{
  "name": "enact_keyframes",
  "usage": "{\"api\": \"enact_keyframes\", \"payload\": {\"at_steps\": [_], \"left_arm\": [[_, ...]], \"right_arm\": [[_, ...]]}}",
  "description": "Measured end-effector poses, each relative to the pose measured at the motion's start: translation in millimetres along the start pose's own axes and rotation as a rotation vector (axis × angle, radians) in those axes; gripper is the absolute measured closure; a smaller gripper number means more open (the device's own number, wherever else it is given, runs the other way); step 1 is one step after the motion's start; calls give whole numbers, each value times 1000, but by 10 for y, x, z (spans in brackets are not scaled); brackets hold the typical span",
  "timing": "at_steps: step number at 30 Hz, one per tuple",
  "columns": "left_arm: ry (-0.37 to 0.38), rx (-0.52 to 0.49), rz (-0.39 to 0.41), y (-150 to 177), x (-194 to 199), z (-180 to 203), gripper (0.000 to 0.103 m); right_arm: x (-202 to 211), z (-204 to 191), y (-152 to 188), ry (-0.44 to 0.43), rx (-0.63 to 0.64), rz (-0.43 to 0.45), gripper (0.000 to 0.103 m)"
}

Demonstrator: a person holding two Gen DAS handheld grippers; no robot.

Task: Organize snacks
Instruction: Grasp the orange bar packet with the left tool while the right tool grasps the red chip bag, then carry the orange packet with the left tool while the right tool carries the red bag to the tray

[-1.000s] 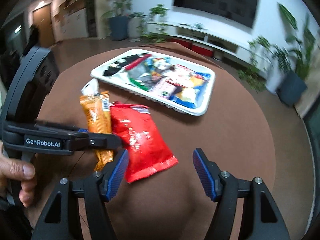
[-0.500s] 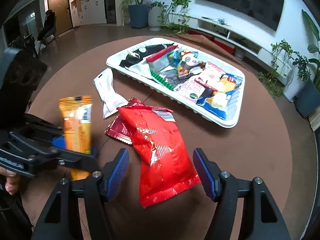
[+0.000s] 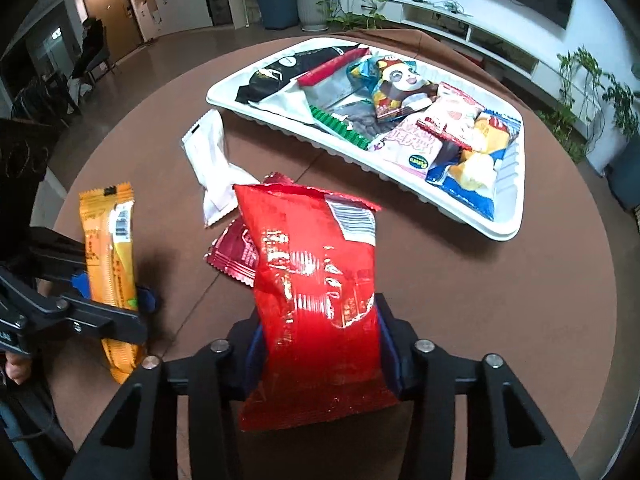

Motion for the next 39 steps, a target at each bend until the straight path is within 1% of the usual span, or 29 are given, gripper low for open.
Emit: {"api": "enact_keyframes", "payload": {"at_steps": [3, 6, 10, 12, 17, 20, 27, 30, 34, 39], "left_arm": [[-1, -2, 1, -20, -19, 12, 82], [2, -4, 6, -18, 12, 19, 82], [7, -8, 11, -15, 54, 40, 82], [14, -11, 15, -15, 78, 65, 82], [30, -26, 20, -8, 129, 123, 82], [38, -23, 26, -20, 162, 142, 82], [40, -29, 55, -193, 345, 122, 82], [32, -41, 74, -373, 459, 104, 82], [21, -61, 114, -701, 669, 92, 82], [-10, -79, 152, -1267, 958, 10, 82]], "right_arm": [[49, 2, 30, -11, -47, 7, 62], [145, -12, 69, -27, -98, 35, 65], [309, -9, 126, -59, -183, 87, 66], [409, 0, 159, -90, -240, 118, 66], [582, -14, 203, -135, -335, 172, 66], [659, 61, 217, -161, -405, 201, 67], [816, 240, 169, -223, -517, 252, 69], [864, 298, 80, -239, -545, 274, 69], [989, 435, -78, -260, -583, 316, 69], [1168, 683, -360, -244, -628, 370, 69]]}}
Point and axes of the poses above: each gripper's, at about its wrist camera, not at the fingertips, and x roughly against the way its jaws point, z to its right, y to its underside, the point moved 9 cm from there along -x, roughly the way its jaws point, and after that the axes turned 4 degrees about z, right-handed, at the moved point
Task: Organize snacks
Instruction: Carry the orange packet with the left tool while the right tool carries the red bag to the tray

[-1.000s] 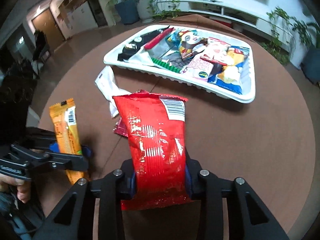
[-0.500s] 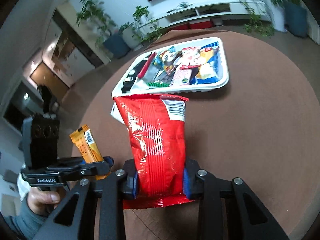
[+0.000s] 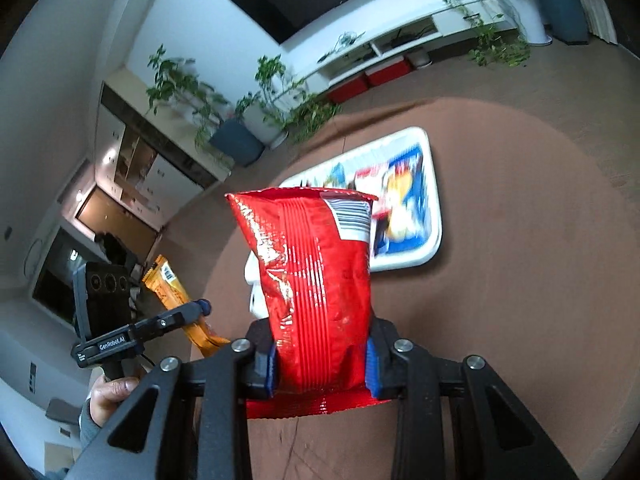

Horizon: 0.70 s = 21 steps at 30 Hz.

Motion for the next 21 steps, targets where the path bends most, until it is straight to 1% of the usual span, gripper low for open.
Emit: {"api": "enact_keyframes", "payload": {"at_steps": [2, 6, 9, 11, 13, 15, 18, 21], "left_arm": [[-7, 3, -3, -225, 34, -86, 82], [-72, -25, -31, -691, -40, -240, 82], [-116, -55, -69, -947, -146, -347, 82], [-127, -62, -109, -1082, -245, -424, 82], [-143, -76, -145, -1168, -353, -496, 82], [-172, -88, -187, -1218, -489, -590, 82], [-225, -118, -258, -1191, -733, -719, 82], [-239, -123, -304, -1185, -916, -796, 82]], "right_arm": [[33, -14, -197, 5, -16, 29, 69], [34, -83, -590, 38, -8, 82, 69], [-103, -193, -841, 73, 37, 80, 69], [-247, -271, -973, 90, 66, 67, 69], [-410, -318, -1055, 108, 88, 48, 69], [-660, -319, -1085, 131, 98, 10, 69], [-1074, -207, -1060, 196, 112, -49, 69], [-1338, -84, -977, 260, 129, -87, 69]]}}
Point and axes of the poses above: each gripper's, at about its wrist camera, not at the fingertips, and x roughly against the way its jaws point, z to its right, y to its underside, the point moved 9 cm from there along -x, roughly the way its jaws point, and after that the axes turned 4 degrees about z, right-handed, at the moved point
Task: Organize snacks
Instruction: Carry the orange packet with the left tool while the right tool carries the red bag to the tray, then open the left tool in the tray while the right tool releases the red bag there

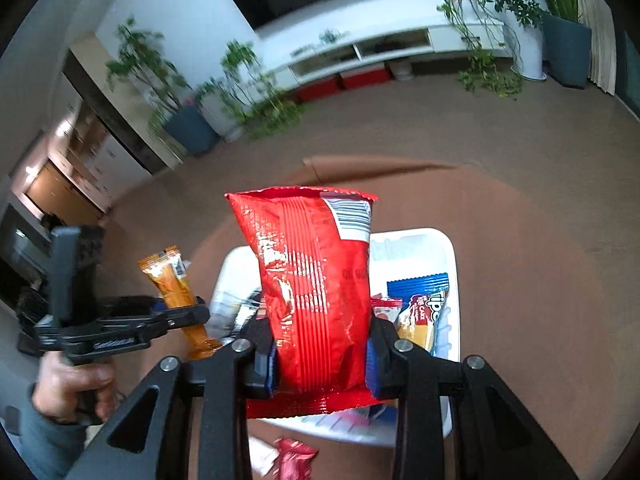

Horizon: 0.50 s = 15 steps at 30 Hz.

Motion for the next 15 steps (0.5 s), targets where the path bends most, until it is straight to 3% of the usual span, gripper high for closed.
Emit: {"api": "enact_keyframes", "payload": {"at_steps": [7, 15], "left_arm": [[-33, -4, -43, -15, -227, -90, 82], [-69, -18, -18, -18, -282, -93, 79]], "right_arm": [[-400, 79, 112, 103, 46, -68, 69], [-599, 145, 215, 154, 62, -123, 68]]}}
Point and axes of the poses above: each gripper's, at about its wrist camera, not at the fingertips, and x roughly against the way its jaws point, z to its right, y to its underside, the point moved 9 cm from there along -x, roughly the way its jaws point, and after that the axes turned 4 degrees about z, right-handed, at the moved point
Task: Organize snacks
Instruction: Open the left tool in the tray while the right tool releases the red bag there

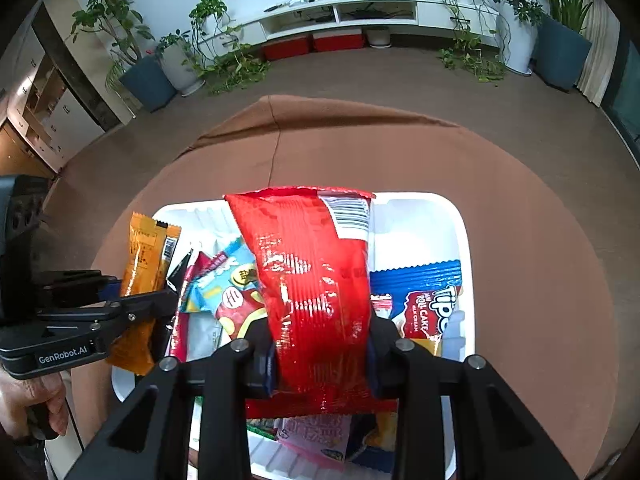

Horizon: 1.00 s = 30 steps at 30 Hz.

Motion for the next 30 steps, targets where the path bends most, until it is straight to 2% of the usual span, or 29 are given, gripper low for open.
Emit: {"api": "enact_keyframes", "payload": {"at_steps": [7, 11, 14, 18, 19, 21, 24, 28, 30], "left_arm": [[-21, -12, 33, 145, -61, 133, 79], [-34, -19, 48, 211, -120, 156, 79], [-37, -7, 68, 237, -169, 169, 76], [-24, 17, 84, 272, -122, 168, 72], [-30, 17, 85, 283, -109, 161, 71], [-43, 14, 90, 325, -81, 140, 54], [-48, 25, 107, 349, -6, 133, 46], [-64, 10, 125, 413, 127, 168, 42], [-66, 5, 132, 440, 179, 176, 33]], "right_arm": [[-170, 24, 127, 25, 19, -20, 67], [-216, 34, 158, 34, 14, -2, 67], [-229, 19, 168, 53, 35, 8, 67], [-222, 59, 150, 27, 4, 2, 64], [-206, 59, 148, 28, 8, 5, 61], [-186, 33, 154, 43, 36, 8, 54], [-146, -15, 162, 61, 68, 19, 48], [-58, -37, 164, 70, 77, 37, 45], [-11, -33, 159, 71, 71, 47, 42]]}}
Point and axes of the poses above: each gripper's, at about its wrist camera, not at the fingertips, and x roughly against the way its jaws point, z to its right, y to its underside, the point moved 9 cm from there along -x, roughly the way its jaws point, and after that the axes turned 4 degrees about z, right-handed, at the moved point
